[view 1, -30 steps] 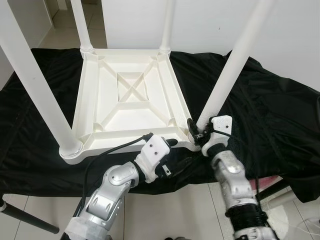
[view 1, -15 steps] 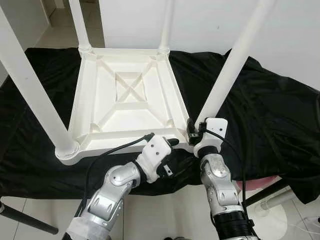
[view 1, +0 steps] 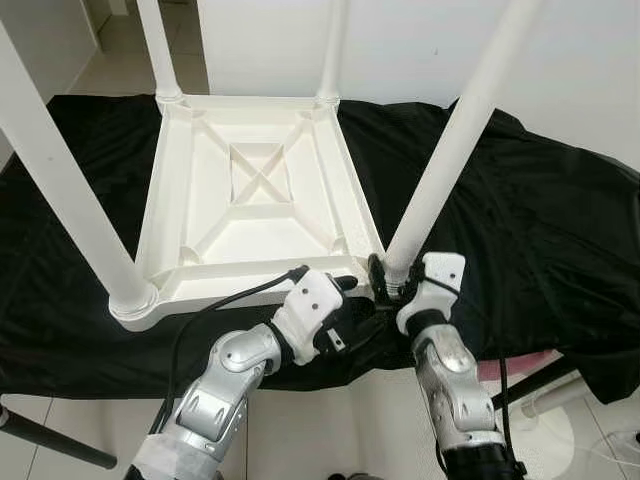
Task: Building children table
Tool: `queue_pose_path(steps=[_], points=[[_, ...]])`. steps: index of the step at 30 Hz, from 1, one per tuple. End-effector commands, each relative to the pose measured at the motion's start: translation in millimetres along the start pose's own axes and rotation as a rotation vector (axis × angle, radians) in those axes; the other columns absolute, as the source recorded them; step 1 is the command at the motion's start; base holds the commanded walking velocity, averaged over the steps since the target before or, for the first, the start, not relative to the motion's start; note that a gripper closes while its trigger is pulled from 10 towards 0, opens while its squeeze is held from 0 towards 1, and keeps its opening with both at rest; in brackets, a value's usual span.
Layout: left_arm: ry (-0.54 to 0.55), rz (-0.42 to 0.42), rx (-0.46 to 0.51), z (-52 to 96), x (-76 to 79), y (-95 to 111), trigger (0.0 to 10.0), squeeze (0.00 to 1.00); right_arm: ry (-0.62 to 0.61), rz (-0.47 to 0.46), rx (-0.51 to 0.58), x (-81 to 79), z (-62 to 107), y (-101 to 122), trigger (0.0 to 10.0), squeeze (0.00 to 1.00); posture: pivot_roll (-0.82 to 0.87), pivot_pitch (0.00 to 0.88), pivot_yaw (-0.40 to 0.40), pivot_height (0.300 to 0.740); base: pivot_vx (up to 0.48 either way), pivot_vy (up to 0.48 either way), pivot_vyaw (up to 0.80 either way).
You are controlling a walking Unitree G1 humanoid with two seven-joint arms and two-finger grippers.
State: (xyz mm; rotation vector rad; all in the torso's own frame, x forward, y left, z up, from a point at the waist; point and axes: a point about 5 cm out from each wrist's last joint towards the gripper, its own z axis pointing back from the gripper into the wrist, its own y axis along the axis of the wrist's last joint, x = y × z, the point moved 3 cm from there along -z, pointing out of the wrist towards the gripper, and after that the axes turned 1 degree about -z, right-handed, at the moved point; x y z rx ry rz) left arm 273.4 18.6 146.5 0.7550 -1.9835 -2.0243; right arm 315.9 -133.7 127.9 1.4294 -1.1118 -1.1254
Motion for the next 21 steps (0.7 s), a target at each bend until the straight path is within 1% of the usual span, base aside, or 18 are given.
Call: queue_pose_path(steps=[1, 2, 3, 5, 6, 9, 11, 15, 16, 17, 20, 21], points=[[0.021, 0.003, -0.022, 0.8, 0.5, -6, 10.0, 0.0, 0.058, -0.015, -0.008, 1.4, 5.0, -5, 10.0, 0.35, -0.05, 0.082, -0.066, 0.74, 0.0, 0.0, 0.0], [0.021, 0.003, -0.022, 0.8, 0.5, -6, 10.0, 0.0, 0.058, -0.015, -0.008, 1.4, 5.0, -5, 10.0, 0.35, -0.05, 0.082, -0.066, 0.74, 0.0, 0.0, 0.0], [0.02, 0.003, -0.024, 0.8, 0.5, -7, 10.0, 0.0, 0.107, -0.002, -0.004, 3.4, 6.8, -6, 10.0, 0.0, -0.05, 0.084, -0.062, 0.74, 0.0, 0.0, 0.0], [0.014, 0.002, -0.025, 0.6, 1.1, -7, 10.0, 0.0, 0.207, 0.041, 0.006, 5.3, 7.0, -4, 10.0, 0.0, -0.05, 0.083, -0.058, 0.74, 0.0, 0.0, 0.0], [0.011, 0.002, -0.025, 0.3, 1.0, -7, 10.0, 0.0, 0.229, 0.051, 0.011, 7.9, 4.7, -2, 10.0, 0.0, -0.05, 0.081, -0.055, 0.74, 0.0, 0.0, 0.0], [0.009, 0.001, -0.025, -0.1, 0.4, -7, 10.0, 0.0, 0.239, 0.053, 0.015, 10.6, 1.8, 1, 10.0, 0.0, -0.05, 0.081, -0.053, 0.74, 0.0, 0.0, 0.0], [0.007, -0.001, -0.025, -0.6, -0.4, -7, 10.0, 0.0, 0.284, 0.092, 0.021, 11.7, -5.7, 6, 10.0, 0.0, -0.06, 0.078, -0.049, 0.74, 0.0, 0.0, 0.0], [0.006, -0.002, -0.025, -0.7, -0.6, -7, 10.0, 0.0, 0.298, 0.104, 0.023, 12.0, -7.5, 7, 10.0, 0.0, -0.06, 0.078, -0.049, 0.74, 0.0, 0.0, 0.0], [0.005, -0.003, -0.025, -1.1, -0.6, -6, 10.0, 0.0, 0.324, 0.122, 0.026, 11.2, -13.2, 10, 10.0, 0.0, -0.05, 0.077, -0.049, 0.74, 0.0, 0.0, 0.0], [0.005, -0.003, -0.025, -1.1, -0.6, -6, 10.0, 0.0, 0.324, 0.122, 0.026, 11.2, -13.2, 10, 10.0, 0.0, -0.05, 0.077, -0.049, 0.74, 0.0, 0.0, 0.0], [0.004, -0.007, -0.023, -1.6, -0.4, -6, 10.0, 0.0, 0.425, 0.185, 0.024, 1.7, -30.4, 17, 10.0, 0.0, -0.04, 0.071, -0.051, 0.74, 0.0, 0.0, 0.0], [0.004, -0.007, -0.023, -1.6, -0.4, -6, 10.0, 0.0, 0.425, 0.185, 0.024, 1.7, -30.4, 17, 10.0, 0.0, -0.04, 0.071, -0.051, 0.74, 0.0, 0.0, 0.0]])
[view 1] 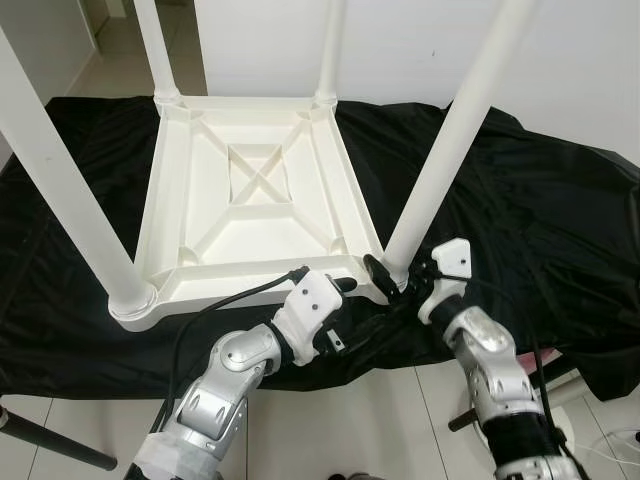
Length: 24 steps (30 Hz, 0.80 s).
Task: Building children table
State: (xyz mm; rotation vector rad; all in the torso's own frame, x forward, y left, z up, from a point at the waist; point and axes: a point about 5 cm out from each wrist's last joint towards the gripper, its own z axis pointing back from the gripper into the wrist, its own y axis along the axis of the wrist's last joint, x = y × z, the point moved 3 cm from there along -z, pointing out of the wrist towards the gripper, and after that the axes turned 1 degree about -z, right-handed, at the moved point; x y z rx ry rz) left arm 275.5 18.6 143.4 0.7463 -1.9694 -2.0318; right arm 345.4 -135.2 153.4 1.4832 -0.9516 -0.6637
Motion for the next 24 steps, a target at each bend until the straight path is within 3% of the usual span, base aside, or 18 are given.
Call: queue_pose_path(steps=[1, 2, 3, 4, 5, 18, 19, 24], points=[[0.005, -0.014, -0.011, -0.4, 0.9, -2, 10.0, 0.0, 0.06, 0.025, -0.023, -4.4, -2.6, -5, 10.0, 0.0, -0.04, 0.071, -0.051, 0.74, 0.0, 0.0, 0.0], [0.007, -0.015, -0.011, -0.2, 0.6, -2, 10.0, 0.0, 0.084, 0.031, -0.027, -5.6, -4.1, -6, 10.0, 0.0, -0.03, 0.069, -0.056, 0.74, 0.0, 0.0, 0.0], [0.009, -0.015, -0.012, 0.0, 0.3, -2, 10.0, 0.0, 0.101, 0.034, -0.03, -6.3, -4.7, -6, 5.3, 0.0, -0.03, 0.069, -0.056, 0.74, 0.0, 0.0, 0.0], [0.009, -0.015, -0.012, 0.0, 0.3, -2, 10.0, 0.0, 0.101, 0.034, -0.03, -6.3, -4.7, -6, 5.3, 0.0, -0.03, 0.069, -0.056, 0.74, 0.0, 0.0, 0.0], [0.013, -0.017, -0.012, 0.3, -0.4, -2, 10.0, 0.0, 0.112, 0.025, -0.035, -5.3, -4.0, -8, 0.0, 0.0, -0.03, 0.068, -0.058, 0.74, 0.0, 0.0, 0.0], [0.016, -0.019, -0.008, 0.0, -0.8, -2, 10.0, 0.0, 0.072, -0.028, -0.041, 1.4, 6.7, -17, 0.0, 0.0, -0.04, 0.065, -0.053, 0.74, 0.0, 0.0, 0.0], [0.009, -0.018, -0.009, -0.8, -0.1, -2, 10.0, 0.0, 0.005, -0.056, -0.038, 6.6, 8.3, -16, 10.0, 0.0, -0.04, 0.066, -0.048, 0.74, 0.0, 0.0, 0.0], [0.004, -0.017, -0.008, -1.5, 1.0, -2, 10.0, 0.0, -0.096, -0.086, -0.025, 8.1, 7.7, -13, 10.0, 0.0, -0.05, 0.07, -0.047, 0.74, 0.0, 0.0, 0.0]])
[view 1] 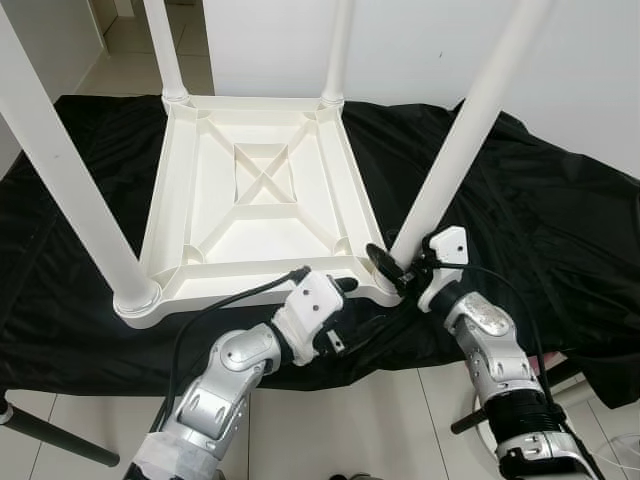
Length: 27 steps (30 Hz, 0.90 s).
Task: Building children table
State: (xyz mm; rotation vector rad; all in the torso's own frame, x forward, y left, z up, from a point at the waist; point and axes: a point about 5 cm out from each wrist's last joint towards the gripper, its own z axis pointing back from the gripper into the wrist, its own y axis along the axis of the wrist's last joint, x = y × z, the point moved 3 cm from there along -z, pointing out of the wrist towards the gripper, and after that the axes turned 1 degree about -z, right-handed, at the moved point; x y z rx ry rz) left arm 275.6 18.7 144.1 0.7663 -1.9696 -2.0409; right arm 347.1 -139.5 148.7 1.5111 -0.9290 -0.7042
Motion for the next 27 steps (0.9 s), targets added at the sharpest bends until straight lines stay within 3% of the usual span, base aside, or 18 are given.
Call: queue_pose_path(steps=[1, 6, 8, 12, 14, 17, 21, 25, 26, 27], points=[[0.003, 0.001, -0.007, -1.6, 1.5, -2, 10.0, 0.0, -0.107, -0.042, -0.026, 4.5, 6.1, -7, 10.0, 0.0, -0.05, 0.07, -0.047, 0.74, 0.0, 0.0, 0.0], [0.002, -0.003, -0.009, -1.9, 1.7, -3, 10.0, 0.0, -0.187, -0.066, -0.036, 4.9, 6.1, -9, 10.0, 0.0, -0.05, 0.069, -0.047, 0.74, 0.0, 0.0, 0.0], [0.006, 0.0, -0.008, -1.2, 2.2, -3, 10.0, 0.0, -0.452, -0.1, -0.054, -2.7, 10.5, -13, 10.0, 0.0, -0.05, 0.073, -0.056, 0.74, 0.0, 0.0, 0.0], [0.011, 0.003, -0.007, -1.0, 1.8, -3, 10.0, 0.0, -0.575, -0.133, -0.045, -6.4, 13.5, -14, 10.0, 0.0, -0.04, 0.075, -0.06, 0.74, 0.0, 0.0, 0.0], [0.014, 0.004, -0.007, -1.0, 1.6, -3, 10.0, 0.0, -0.59, -0.151, -0.046, -9.3, 13.2, -15, 10.0, 0.0, -0.04, 0.075, -0.06, 0.74, 0.0, 0.0, 0.0], [0.019, 0.005, -0.006, -0.6, 2.6, -3, 10.0, 0.0, -0.58, -0.202, -0.064, -31.0, 4.3, -16, 10.0, 0.0, -0.04, 0.076, -0.067, 0.74, 0.0, 0.0, 0.0], [0.019, 0.008, -0.007, -0.3, 4.2, -4, 10.0, 0.0, -0.581, -0.175, -0.069, -35.0, 6.1, -12, 10.0, 0.0, -0.04, 0.078, -0.068, 0.74, 0.0, 0.0, 0.0], [0.018, 0.005, -0.009, 0.1, 3.5, -4, 10.0, 0.0, -0.579, -0.173, -0.068, -29.1, 9.3, -11, 10.0, 0.0, -0.04, 0.075, -0.072, 0.74, 0.0, 0.0, 0.0], [0.019, 0.005, -0.01, 0.2, 3.2, -4, 10.0, 0.0, -0.581, -0.172, -0.068, -27.8, 10.0, -10, 10.0, 1.0, -0.04, 0.075, -0.072, 0.74, 0.0, 0.0, 0.0], [0.02, 0.004, -0.009, 0.1, 2.5, -4, 10.0, 0.0, -0.566, -0.16, -0.057, -26.0, 11.0, -9, 10.0, 1.0, -0.04, 0.073, -0.073, 0.74, 0.0, 0.0, 0.0]])
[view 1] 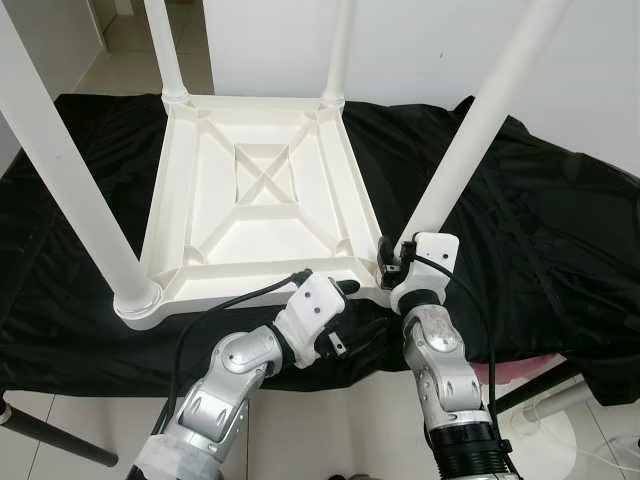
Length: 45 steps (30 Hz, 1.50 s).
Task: Building children table
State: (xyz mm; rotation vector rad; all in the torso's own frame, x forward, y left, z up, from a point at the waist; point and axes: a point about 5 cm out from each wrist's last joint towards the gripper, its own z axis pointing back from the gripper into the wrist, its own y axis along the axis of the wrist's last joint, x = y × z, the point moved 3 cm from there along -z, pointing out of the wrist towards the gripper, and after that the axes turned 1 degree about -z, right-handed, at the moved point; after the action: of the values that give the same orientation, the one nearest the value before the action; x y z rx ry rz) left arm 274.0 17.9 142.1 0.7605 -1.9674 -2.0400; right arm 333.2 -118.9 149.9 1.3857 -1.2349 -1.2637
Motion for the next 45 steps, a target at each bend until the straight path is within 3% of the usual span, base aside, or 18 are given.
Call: queue_pose_path(steps=[1, 9, 10, 13, 14, 15, 22, 32, 33, 36, 37, 45], points=[[0.022, -0.001, -0.006, -0.2, 0.0, -2, 10.0, 0.0, 0.0, -0.014, -0.033, 6.6, 8.7, -12, 10.0, 1.0, -0.04, 0.073, -0.073, 0.74, 0.0, 0.0, 0.0], [0.02, -0.003, -0.006, 0.9, 1.3, -2, 10.0, 0.0, 0.105, -0.024, -0.011, 7.6, 13.5, -10, 10.0, 1.0, -0.03, 0.066, -0.073, 0.74, 0.0, 0.0, 0.0], [0.018, -0.003, -0.008, 1.7, 2.3, -3, 10.0, 0.0, 0.168, -0.017, -0.008, 12.3, 21.2, -14, 10.0, 1.0, -0.03, 0.062, -0.073, 0.74, 0.0, 0.0, 0.0], [0.017, -0.003, -0.009, 2.1, 2.6, -3, 10.0, 0.0, 0.21, -0.012, -0.012, 14.9, 26.3, -17, 10.0, 1.0, -0.03, 0.06, -0.073, 0.74, 0.0, 0.0, 0.0], [0.017, -0.004, -0.009, 2.4, 2.4, -3, 10.0, 0.0, 0.236, -0.003, -0.007, 16.0, 28.6, -18, 10.0, 0.69, -0.03, 0.06, -0.073, 0.74, 0.0, 0.0, 0.0], [0.017, -0.004, -0.009, 2.6, 2.2, -3, 10.0, 0.0, 0.264, -0.001, -0.005, 16.4, 30.5, -18, 10.0, 0.0, -0.03, 0.06, -0.073, 0.74, 0.0, 0.0, 0.0], [0.011, -0.006, -0.011, 2.8, 2.4, -3, 10.0, 0.0, 0.391, 0.022, 0.012, 18.7, 32.0, -15, 10.0, 0.0, -0.04, 0.058, -0.068, 0.74, 0.0, 0.0, 0.0], [0.005, -0.013, -0.01, 1.6, 0.6, -3, 10.0, 0.0, 0.523, 0.178, 0.039, 30.6, 2.7, 2, 10.0, 0.0, -0.04, 0.048, -0.061, 0.74, 0.0, 0.0, 0.0], [0.005, -0.013, -0.008, 1.1, 0.8, -2, 10.0, 0.0, 0.543, 0.193, 0.032, 30.6, -0.3, 2, 7.4, 0.0, -0.03, 0.048, -0.063, 0.74, 0.0, 0.0, 0.0], [0.004, -0.014, -0.007, 0.7, 1.2, -2, 10.0, 0.0, 0.564, 0.206, 0.023, 30.5, -2.8, 1, 7.4, 0.0, -0.03, 0.048, -0.063, 0.74, 0.0, 0.0, 0.0], [0.005, -0.015, -0.006, 0.5, 1.3, -2, 10.0, 0.0, 0.581, 0.213, 0.009, 30.5, -3.4, -1, 0.0, 0.0, -0.03, 0.046, -0.064, 0.74, 0.0, 0.0, 0.0], [0.016, -0.013, -0.005, 2.0, 0.5, -1, 10.0, 0.0, 0.611, 0.202, -0.027, 35.6, -0.8, -8, 0.0, 0.0, -0.02, 0.052, -0.071, 0.74, 0.0, 0.0, 0.0]])
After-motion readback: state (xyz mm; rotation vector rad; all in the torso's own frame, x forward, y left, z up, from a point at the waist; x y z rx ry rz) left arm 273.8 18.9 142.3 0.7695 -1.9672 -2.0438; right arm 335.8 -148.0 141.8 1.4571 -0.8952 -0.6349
